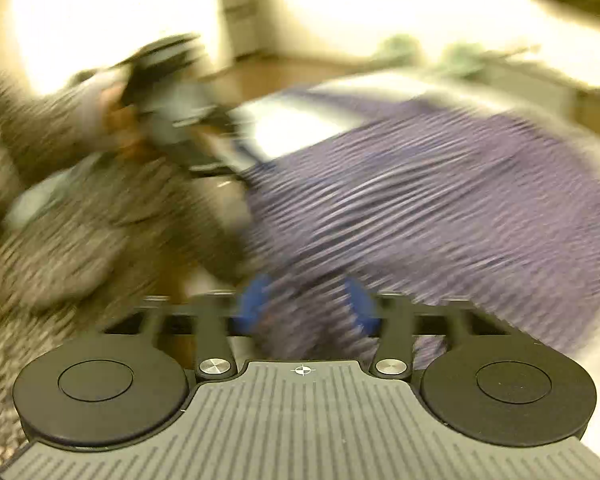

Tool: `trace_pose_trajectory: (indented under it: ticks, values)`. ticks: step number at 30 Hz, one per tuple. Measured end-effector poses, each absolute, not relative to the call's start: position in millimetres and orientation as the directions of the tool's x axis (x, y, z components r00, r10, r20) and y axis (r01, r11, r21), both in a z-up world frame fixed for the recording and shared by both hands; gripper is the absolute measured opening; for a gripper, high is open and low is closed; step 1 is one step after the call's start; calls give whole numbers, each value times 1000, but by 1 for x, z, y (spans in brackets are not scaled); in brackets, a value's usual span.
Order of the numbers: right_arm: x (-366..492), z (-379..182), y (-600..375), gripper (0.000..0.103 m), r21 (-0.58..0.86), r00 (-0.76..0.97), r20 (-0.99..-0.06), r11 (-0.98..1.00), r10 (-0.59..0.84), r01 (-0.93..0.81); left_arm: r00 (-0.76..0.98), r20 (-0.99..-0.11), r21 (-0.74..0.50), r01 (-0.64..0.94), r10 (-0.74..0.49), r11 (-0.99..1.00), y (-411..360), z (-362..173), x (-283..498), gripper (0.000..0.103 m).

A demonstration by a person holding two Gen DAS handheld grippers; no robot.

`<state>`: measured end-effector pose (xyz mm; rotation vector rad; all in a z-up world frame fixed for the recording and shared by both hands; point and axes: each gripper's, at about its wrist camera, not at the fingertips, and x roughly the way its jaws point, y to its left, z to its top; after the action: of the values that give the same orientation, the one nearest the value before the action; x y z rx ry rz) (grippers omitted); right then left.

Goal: Fold clothes

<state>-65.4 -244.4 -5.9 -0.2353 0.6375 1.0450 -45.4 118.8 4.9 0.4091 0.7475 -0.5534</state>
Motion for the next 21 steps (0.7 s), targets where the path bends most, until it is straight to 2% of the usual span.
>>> trace_pose_trajectory:
  ticks: [1, 4, 6, 8, 12, 14, 18, 19, 20, 21]
  values:
    - [-40, 1, -251, 83, 47, 453, -596, 592, 663, -805, 642, -708, 193, 577, -294, 794, 123, 10, -21, 47]
    - [46, 12, -267, 84, -117, 677, -614, 801, 406, -587, 724, -667, 295, 474, -177, 830, 134, 15, 70, 52]
    - [102, 13, -276, 84, -130, 715, -620, 857, 323, -499, 739, -663, 327, 425, -115, 844, 138, 6, 132, 52]
    - [150, 12, -272, 85, -123, 727, -617, 874, 303, -469, 733, -675, 323, 398, -86, 859, 141, -8, 179, 52]
    - [232, -10, -249, 94, -138, 702, -658, 873, 272, -467, 720, -691, 304, 378, -71, 875, 147, -36, 252, 54]
    - [266, -29, -238, 96, -152, 674, -694, 865, 252, -479, 708, -702, 304, 389, -71, 870, 151, -52, 272, 66]
    - [317, -65, -231, 96, -168, 625, -749, 848, 222, -503, 694, -717, 301, 388, -62, 871, 159, -79, 298, 71]
    - [323, -71, -235, 94, -144, 600, -765, 846, 233, -513, 699, -712, 285, 378, -70, 881, 163, -84, 301, 77]
    - [328, -76, -239, 77, -118, 575, -781, 845, 246, -522, 678, -726, 224, 397, -119, 890, 167, -83, 303, 71]
    - [334, -83, -243, 64, -75, 527, -809, 843, 261, -533, 655, -736, 162, 413, -169, 896, 172, -81, 305, 57]
